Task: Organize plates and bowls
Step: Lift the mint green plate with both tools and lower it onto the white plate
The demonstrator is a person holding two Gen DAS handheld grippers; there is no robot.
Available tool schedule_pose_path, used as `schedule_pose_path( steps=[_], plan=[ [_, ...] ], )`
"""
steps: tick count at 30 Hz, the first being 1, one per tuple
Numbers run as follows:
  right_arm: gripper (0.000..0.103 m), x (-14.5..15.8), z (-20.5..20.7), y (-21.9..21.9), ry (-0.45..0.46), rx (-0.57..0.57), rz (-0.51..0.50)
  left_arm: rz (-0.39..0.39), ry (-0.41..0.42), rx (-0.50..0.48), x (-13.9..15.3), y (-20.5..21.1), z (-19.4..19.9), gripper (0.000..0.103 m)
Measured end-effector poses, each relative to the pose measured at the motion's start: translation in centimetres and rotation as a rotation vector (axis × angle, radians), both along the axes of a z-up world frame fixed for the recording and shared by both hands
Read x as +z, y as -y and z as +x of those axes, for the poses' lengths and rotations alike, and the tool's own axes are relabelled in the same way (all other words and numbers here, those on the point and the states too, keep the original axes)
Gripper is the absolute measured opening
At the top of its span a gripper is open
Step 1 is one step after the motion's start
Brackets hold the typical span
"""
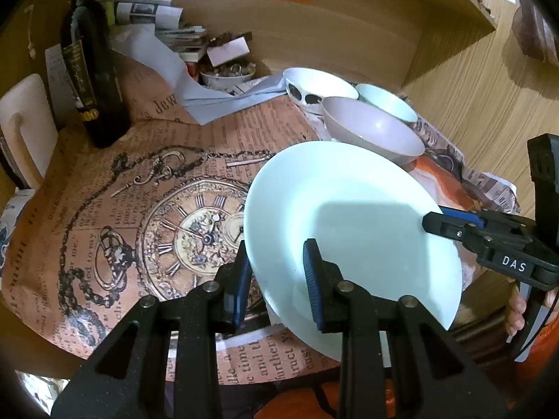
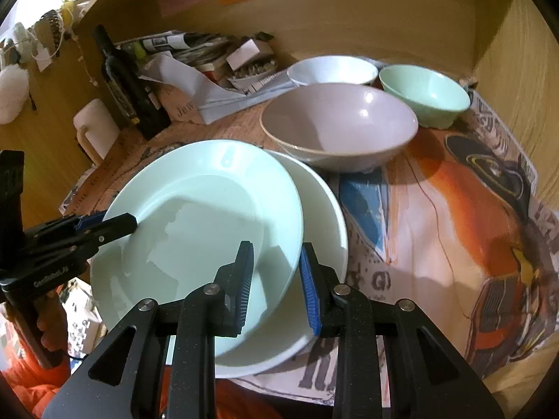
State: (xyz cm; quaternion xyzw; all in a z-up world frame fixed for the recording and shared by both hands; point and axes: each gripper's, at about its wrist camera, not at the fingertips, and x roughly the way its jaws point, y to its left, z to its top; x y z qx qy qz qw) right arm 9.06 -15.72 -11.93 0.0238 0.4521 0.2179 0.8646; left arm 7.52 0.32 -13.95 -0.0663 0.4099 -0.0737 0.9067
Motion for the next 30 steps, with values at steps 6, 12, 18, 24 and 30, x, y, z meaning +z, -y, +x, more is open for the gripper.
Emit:
schedule_pose_path(
  steps=[6,12,18,24,30],
  plan=[
    [0.025,-0.5,0.0,0.5,-0.017,-0.011,0.005,0.032,-0.007,-0.005,-0.4,0.7,0.8,0.029],
    [0.025,-0.6,0.1,0.7,-0.026,-0.018,0.01,0.038,-0.03,-0.012,-1.0,0.8,2.0,0.03],
    [0.025,-0.5,0.0,0.8,-0.017,-0.018,0.002,0.034,-0.043,-0.024,-1.3,0.8,2.5,0.03],
    [0.025,-0.3,-0.4,1.1,-0.017,-0.017,0.001,0.07,-0.034,-0.034,-1.4,1.3,2.6,0.031],
    [0.027,-0.2,-0.5,1.1,-0.02,-0.014,0.004,0.099,-0.027,-0.05,-1.5,1.6,2.7,0.032]
  ],
)
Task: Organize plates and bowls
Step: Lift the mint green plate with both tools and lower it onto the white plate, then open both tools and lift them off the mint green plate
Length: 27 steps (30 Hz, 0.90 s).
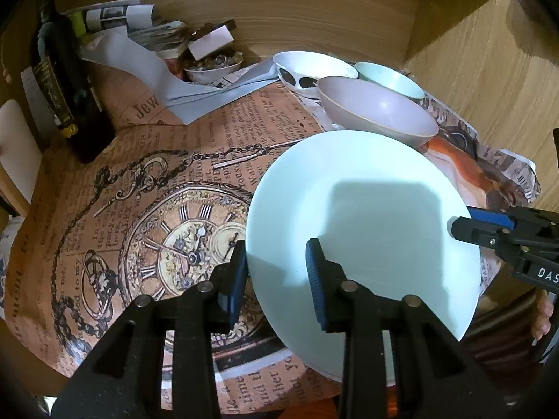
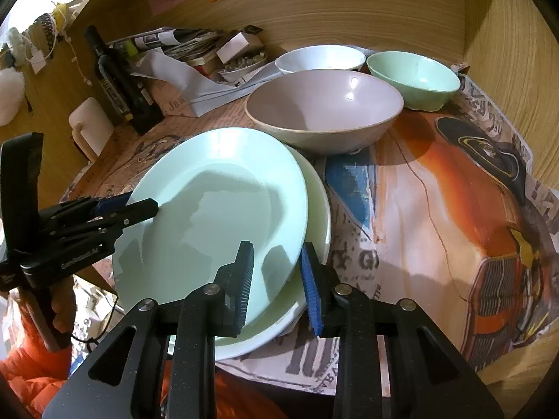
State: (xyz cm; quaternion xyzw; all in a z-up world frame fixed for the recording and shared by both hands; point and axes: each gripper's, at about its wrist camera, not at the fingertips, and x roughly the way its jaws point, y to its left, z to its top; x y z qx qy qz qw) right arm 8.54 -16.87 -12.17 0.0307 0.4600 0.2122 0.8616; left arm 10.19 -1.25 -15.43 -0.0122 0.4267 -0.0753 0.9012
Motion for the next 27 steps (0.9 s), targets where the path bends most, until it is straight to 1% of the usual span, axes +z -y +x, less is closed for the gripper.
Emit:
schedule_pose_path(
  steps=[6,8,11,13,18,21,23,25,27],
  plan=[
    [0.027,0.1,-0.2,0.0,-0.005,0.001,0.005,0.008,0.003,-0.012,0.0,0.0,0.1,0.033],
    [0.024,0.1,-0.4,-0.1,-0.001,-0.004,-0.006,0.005,0.002,-0.016,0.0,0.0,0.2,0.034],
    [0.024,0.5,-0.7,0.0,0.03,-0.02,-0.032,0.002,0.001,-0.021,-0.1,0.0,0.4,0.036],
    [0.024,0.9,-0.9,0.3,0.066,-0.04,-0.065,-0.001,0.0,-0.028,-0.1,0.1,0.4,0.042],
    [0.024,1.0,-0.2,1.4,0.064,-0.062,-0.06,-0.024,0.004,-0.03,0.1,-0.3,0.6,0.043],
    [0.024,1.3,0.3,1.9,0.078,-0.076,-0.047,-0.023,0.029,-0.016,1.0,-0.7,0.7,0.043],
    [0.025,1.7,0.7,2.1,0.094,-0.083,-0.042,-0.011,0.059,-0.005,1.9,-0.9,0.6,0.048],
    [0.027,2.1,1.1,2.2,0.114,-0.091,-0.038,0.001,0.094,0.004,2.9,-1.0,0.7,0.056],
    [0.032,2.7,1.8,2.5,0.141,-0.106,-0.028,0.01,0.124,0.009,3.9,-1.1,0.9,0.057]
  ],
)
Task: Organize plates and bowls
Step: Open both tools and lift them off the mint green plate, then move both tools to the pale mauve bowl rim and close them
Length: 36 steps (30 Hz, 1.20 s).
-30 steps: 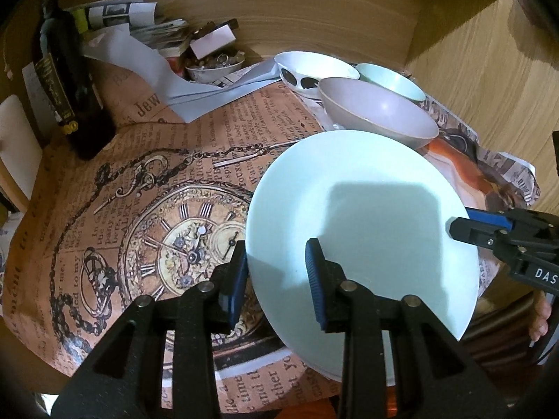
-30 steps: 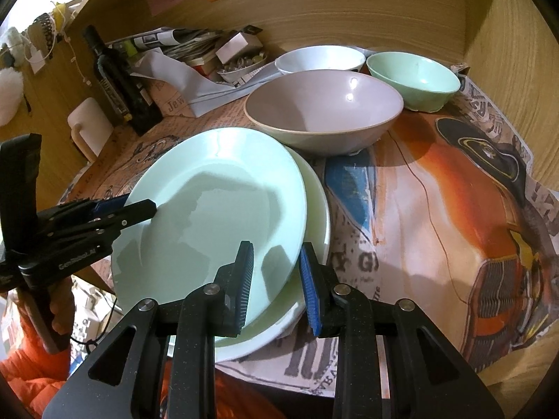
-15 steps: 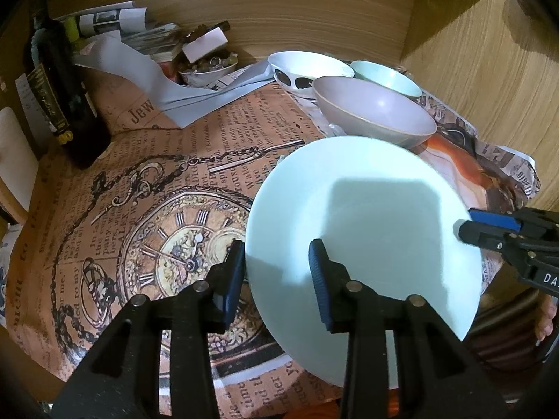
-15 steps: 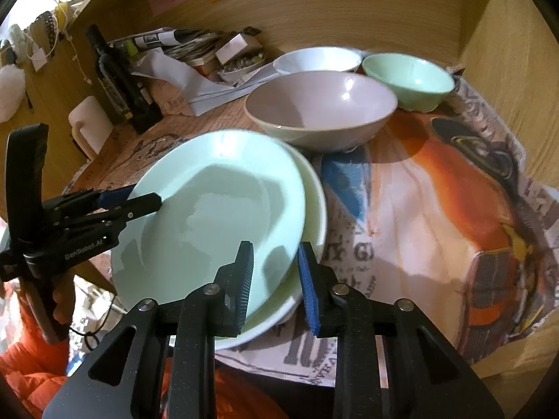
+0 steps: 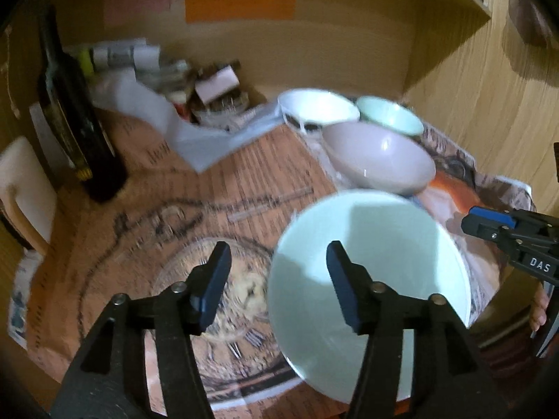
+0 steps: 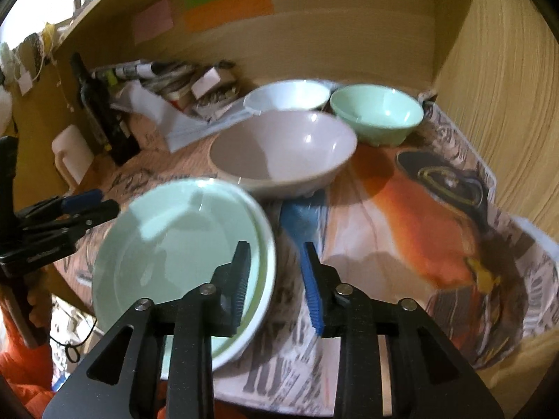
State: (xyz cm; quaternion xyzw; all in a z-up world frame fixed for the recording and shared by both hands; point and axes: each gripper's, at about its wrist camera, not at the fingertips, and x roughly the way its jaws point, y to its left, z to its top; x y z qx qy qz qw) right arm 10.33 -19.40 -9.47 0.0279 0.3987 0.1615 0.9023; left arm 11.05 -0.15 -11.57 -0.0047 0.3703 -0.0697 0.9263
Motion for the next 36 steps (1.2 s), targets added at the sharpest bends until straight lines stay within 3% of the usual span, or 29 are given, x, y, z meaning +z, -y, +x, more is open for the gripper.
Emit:
schedule_pose_path(
  steps=[3,5,9,11,13,22,29,32,34,36],
  plan=[
    [0.043,0.6,0.9,0.3,0.032,-0.018,0.002,0.012,0.026,-0.004,1.4,0.0,0.8,0.059],
    [0.055,1.0,1.6,0.5,0.054,-0.032,0.006,0.02,0.038,-0.001,2.2,0.1,1.5,0.068],
    [0.062,1.6,3.3,1.0,0.089,-0.054,0.013,0.028,0.06,0.011,3.2,0.3,3.6,0.084],
    [0.075,1.5,4.2,1.3,0.087,-0.066,0.02,0.022,0.044,0.002,3.4,0.5,5.1,0.084],
    [0.079,1.3,5.0,1.6,0.084,-0.082,0.02,0.025,0.027,-0.007,3.3,1.0,6.2,0.084],
    [0.08,-1.4,9.7,2.8,-0.032,-0.097,0.039,0.052,-0.102,-0.078,0.9,3.7,12.4,0.084],
    [0.079,-2.9,11.8,2.6,-0.086,-0.087,0.021,0.054,-0.156,-0.143,-0.5,5.3,14.9,0.084],
    [0.067,-3.3,12.3,2.3,-0.098,-0.078,0.015,0.049,-0.161,-0.154,-0.8,5.8,15.4,0.076],
    [0.058,-3.6,12.7,2.2,-0.117,-0.064,0.025,0.045,-0.181,-0.166,-1.1,6.0,15.8,0.064],
    [0.052,-4.0,13.1,2.1,-0.132,-0.056,0.031,0.027,-0.208,-0.177,-1.5,6.1,16.2,0.058]
  ],
)
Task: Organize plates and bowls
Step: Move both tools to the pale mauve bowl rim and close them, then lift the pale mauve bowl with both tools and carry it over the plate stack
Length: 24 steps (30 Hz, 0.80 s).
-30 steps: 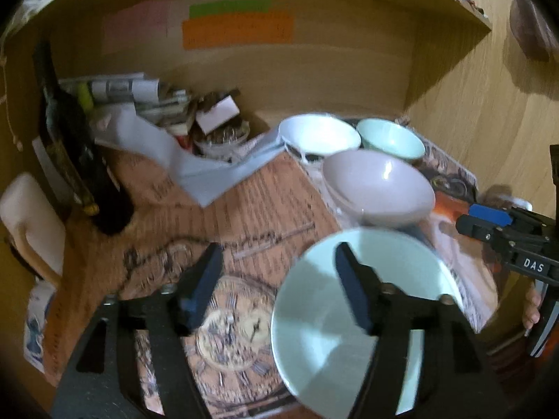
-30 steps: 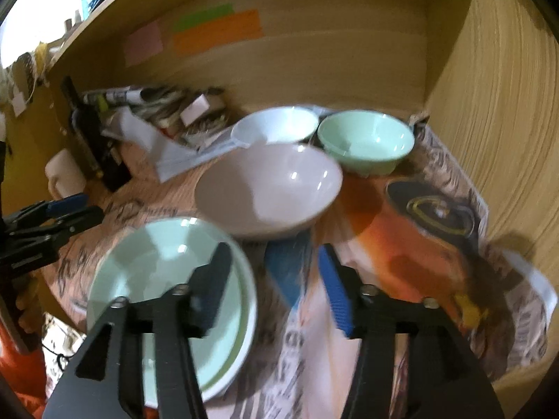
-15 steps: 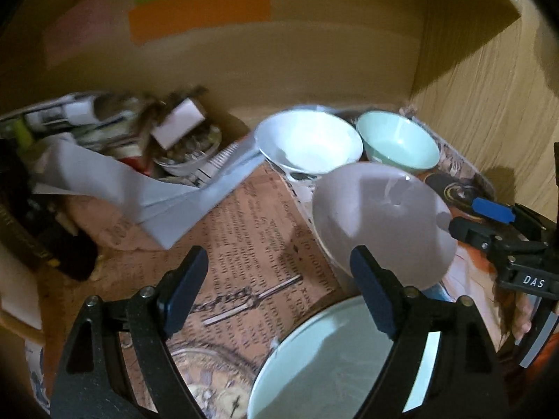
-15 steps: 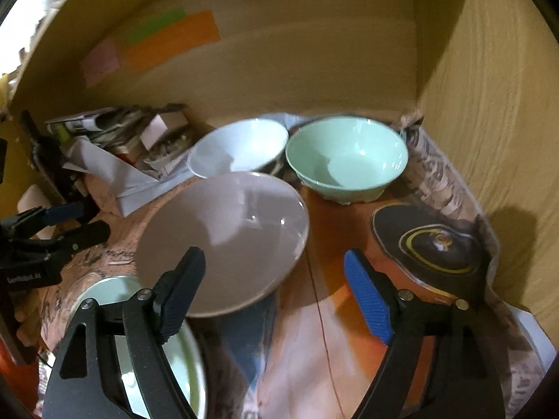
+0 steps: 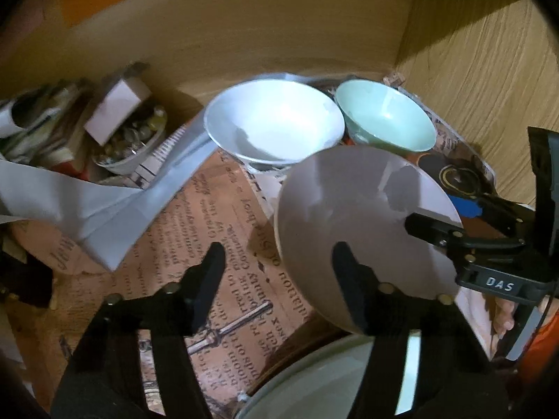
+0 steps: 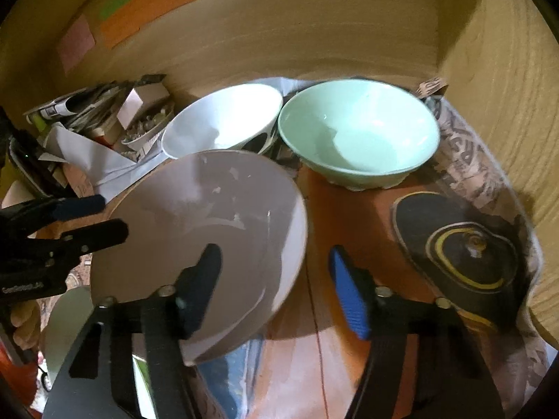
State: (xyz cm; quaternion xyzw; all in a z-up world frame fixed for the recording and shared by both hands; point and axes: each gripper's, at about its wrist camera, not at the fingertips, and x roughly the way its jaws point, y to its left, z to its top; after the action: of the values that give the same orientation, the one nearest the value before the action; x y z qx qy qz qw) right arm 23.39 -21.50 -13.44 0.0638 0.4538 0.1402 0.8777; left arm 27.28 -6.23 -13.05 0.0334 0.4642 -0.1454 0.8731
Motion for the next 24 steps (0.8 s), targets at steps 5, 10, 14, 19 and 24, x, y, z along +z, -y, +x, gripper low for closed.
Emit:
schedule_pose_path(
  steps=[5,10,14,19,24],
  plan=[
    [0.03,-0.8,0.5,-0.3,-0.041,0.022,0.028,-0.031,-0.057,-0.019,-0.9,0.1,0.8,0.038],
    [0.027,-0.9,0.4,-0.4,-0.046,0.014,0.039,-0.081,-0.114,-0.065,-1.7,0.6,0.8,0.021],
    [0.024,-0.9,0.3,-0.2,-0.043,-0.001,0.038,-0.05,-0.094,-0.061,-1.6,1.1,0.4,0.021],
    [0.024,-0.3,-0.1,-0.2,-0.029,-0.009,0.05,-0.05,-0.082,-0.048,-1.1,1.1,0.1,0.021],
    [0.024,1.1,-0.9,0.0,0.007,-0.014,0.062,-0.059,-0.048,-0.042,0.0,0.7,-0.4,0.021]
  ],
)
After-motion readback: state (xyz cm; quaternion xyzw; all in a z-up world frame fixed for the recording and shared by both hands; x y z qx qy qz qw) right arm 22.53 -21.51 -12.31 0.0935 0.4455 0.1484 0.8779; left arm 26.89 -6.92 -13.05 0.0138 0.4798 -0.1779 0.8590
